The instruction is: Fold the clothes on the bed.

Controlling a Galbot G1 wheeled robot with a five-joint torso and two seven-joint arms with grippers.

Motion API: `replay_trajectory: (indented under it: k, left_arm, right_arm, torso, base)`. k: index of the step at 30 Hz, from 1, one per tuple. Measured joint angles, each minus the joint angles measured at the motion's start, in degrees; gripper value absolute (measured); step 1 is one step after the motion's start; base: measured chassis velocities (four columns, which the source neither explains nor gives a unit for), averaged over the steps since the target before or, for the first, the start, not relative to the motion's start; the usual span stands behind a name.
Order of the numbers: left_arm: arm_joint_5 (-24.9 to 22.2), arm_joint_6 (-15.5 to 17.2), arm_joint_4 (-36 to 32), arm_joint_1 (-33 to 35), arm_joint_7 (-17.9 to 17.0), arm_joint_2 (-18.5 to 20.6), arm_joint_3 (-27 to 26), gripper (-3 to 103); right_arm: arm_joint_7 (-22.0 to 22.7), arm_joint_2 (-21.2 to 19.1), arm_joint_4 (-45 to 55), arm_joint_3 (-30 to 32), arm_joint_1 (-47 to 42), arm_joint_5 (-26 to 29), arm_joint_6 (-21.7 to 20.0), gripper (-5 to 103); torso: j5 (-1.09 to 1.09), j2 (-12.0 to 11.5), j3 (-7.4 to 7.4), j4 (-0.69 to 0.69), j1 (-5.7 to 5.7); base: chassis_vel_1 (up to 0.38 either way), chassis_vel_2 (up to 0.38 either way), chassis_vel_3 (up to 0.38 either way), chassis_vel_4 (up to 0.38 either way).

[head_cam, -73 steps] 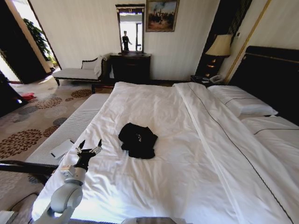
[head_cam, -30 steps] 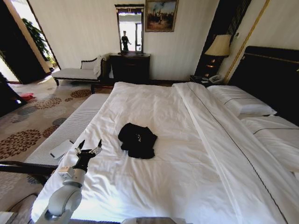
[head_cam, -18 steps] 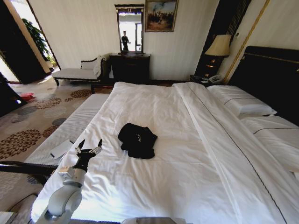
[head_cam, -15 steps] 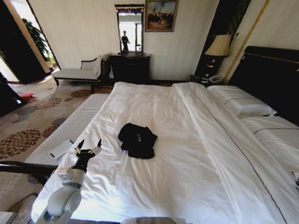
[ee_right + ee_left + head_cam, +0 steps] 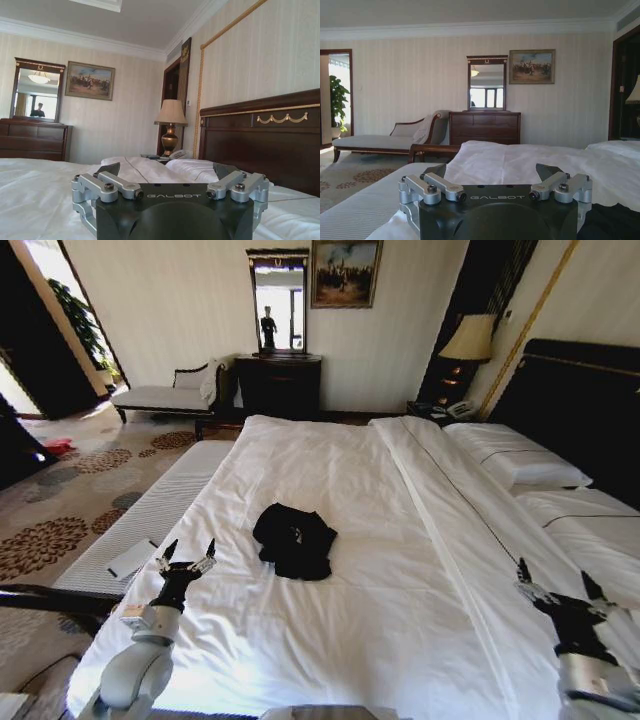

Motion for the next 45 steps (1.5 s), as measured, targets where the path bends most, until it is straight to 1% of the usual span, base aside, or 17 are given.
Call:
replay_trajectory:
  k: [4,7,12,17,19,26,31,35,40,45]
  left_arm:
    - [0.1,0.2,0.2,-0.4,-0.2,0.0,0.6,100]
    - [0.2,1.1,0.2,-0.7,-0.8,0.1,0.9,100]
    - [-0.3,1.2,-0.1,-0.6,-1.2,0.1,0.6,100]
    - [-0.3,1.1,-0.1,-0.1,-1.2,0.0,0.0,100]
    - [0.0,0.8,-0.1,0.3,-1.2,-0.3,-0.1,100]
    - [0.8,0.7,-0.2,0.8,-1.2,-0.6,-0.1,100]
    - [0.8,0.7,-0.4,0.7,-1.1,-0.3,-0.1,100]
    - [0.9,0.8,-0.4,0.5,-1.1,-0.3,0.0,100]
    - [1.3,0.8,-0.3,0.7,-1.1,-0.4,0.1,100]
    - [1.3,0.8,-0.2,0.7,-1.1,-0.4,0.1,100]
  right_arm:
    - [0.1,0.2,0.0,-1.5,0.1,-1.0,0.0,100]
    - [0.2,0.3,-0.3,-3.7,0.5,-2.8,0.1,100]
    - [0.5,0.4,-0.7,-6.1,1.3,-4.8,0.2,100]
    - [0.9,0.4,-1.8,-8.3,2.1,-7.0,0.2,100]
    - [1.5,0.5,-3.2,-9.5,2.8,-9.3,0.2,100]
    - [1.8,1.0,-5.2,-11.1,3.6,-11.9,1.0,100]
    - [1.7,1.2,-5.2,-11.4,3.6,-12.8,1.3,100]
    - [1.7,1.3,-5.2,-11.6,3.5,-12.5,1.4,100]
    - [1.7,1.4,-5.2,-11.6,3.4,-12.4,1.5,100]
    - [1.8,1.4,-5.2,-11.6,3.4,-12.7,1.5,100]
  torso:
    - [0.0,0.0,0.0,-0.01,0.0]
    - [0.0,0.0,0.0,-0.01,0.0]
    - [0.0,0.0,0.0,-0.03,0.0]
    - [0.01,0.0,0.0,0.01,0.0]
    - [0.0,0.0,0.0,-0.01,0.0]
    - [0.01,0.0,0.0,-0.01,0.0]
    - [0.01,0.0,-0.01,-0.01,0.0]
    - [0.01,0.0,-0.01,-0.01,0.0]
    - [0.02,0.0,-0.01,-0.01,0.0]
    - [-0.02,0.0,-0.01,0.0,0.0]
  base:
    - [0.0,0.0,0.0,0.0]
    - [-0.018,-0.011,-0.009,-0.008]
    - [-0.043,-0.031,-0.046,-0.033]
    - [0.0,0.0,0.0,0.0]
    - [0.0,0.0,0.0,0.0]
    - [0.0,0.0,0.0,0.0]
    - [0.006,0.009,-0.009,-0.012]
    - [0.075,0.048,-0.068,-0.098]
    - [0.126,0.142,-0.141,-0.143]
    - [0.178,0.163,-0.164,-0.162]
